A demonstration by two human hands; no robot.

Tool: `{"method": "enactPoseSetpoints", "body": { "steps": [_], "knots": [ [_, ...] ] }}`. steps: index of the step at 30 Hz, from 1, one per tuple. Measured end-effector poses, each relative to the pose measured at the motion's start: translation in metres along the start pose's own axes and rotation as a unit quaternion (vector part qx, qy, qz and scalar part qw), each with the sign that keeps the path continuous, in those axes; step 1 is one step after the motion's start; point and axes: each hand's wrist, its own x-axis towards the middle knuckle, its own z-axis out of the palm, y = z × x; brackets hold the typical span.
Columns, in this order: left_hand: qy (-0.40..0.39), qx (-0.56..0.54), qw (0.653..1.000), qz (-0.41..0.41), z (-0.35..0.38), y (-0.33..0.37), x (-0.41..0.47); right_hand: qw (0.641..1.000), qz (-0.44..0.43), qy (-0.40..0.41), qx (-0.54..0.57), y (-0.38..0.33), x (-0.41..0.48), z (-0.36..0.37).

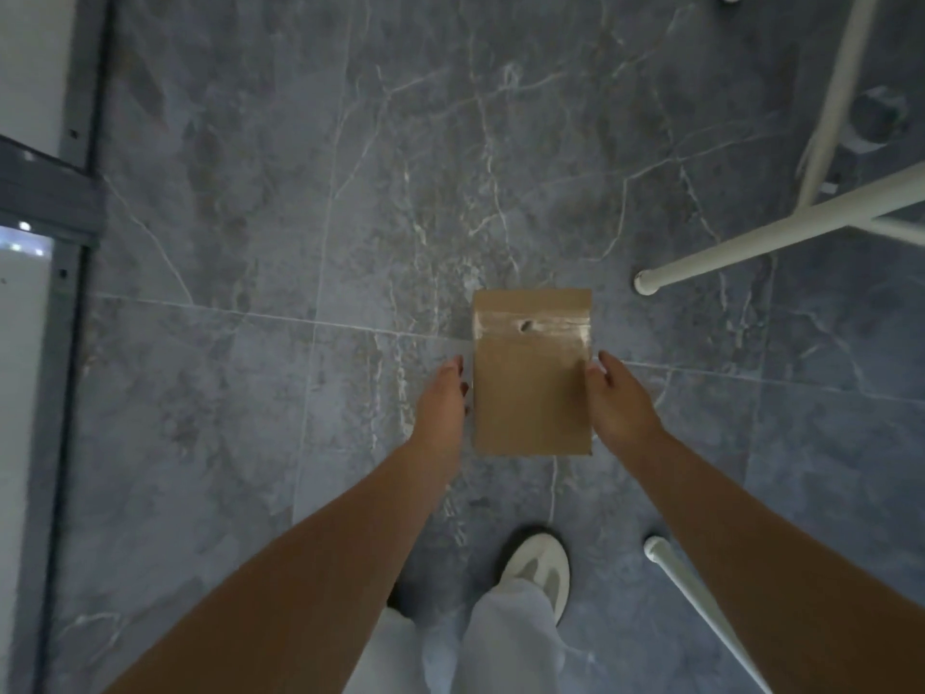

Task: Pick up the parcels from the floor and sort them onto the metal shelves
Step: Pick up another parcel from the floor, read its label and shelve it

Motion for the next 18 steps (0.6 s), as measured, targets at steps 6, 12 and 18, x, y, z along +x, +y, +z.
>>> {"method": "enactPoseSetpoints", "body": {
  "steps": [6,12,18],
  "knots": [
    [-0.05,-0.098,0.993,-0.05,0.004,0.0,-0.014,0.994,0.018,-0.007,0.11,-0.035,-0.005,0.007],
    [-0.037,-0.185,0.981,-0.035,-0.049,0.023,-0.079,0.997,-0.033,-0.053,0.035,-0.093,-0.067,0.002],
    [0.018,-0.164,0.986,0.036,-0.111,0.075,-0.164,0.992,-0.086,-0.094,-0.005,-0.168,-0.164,-0.015]
  ]
}}
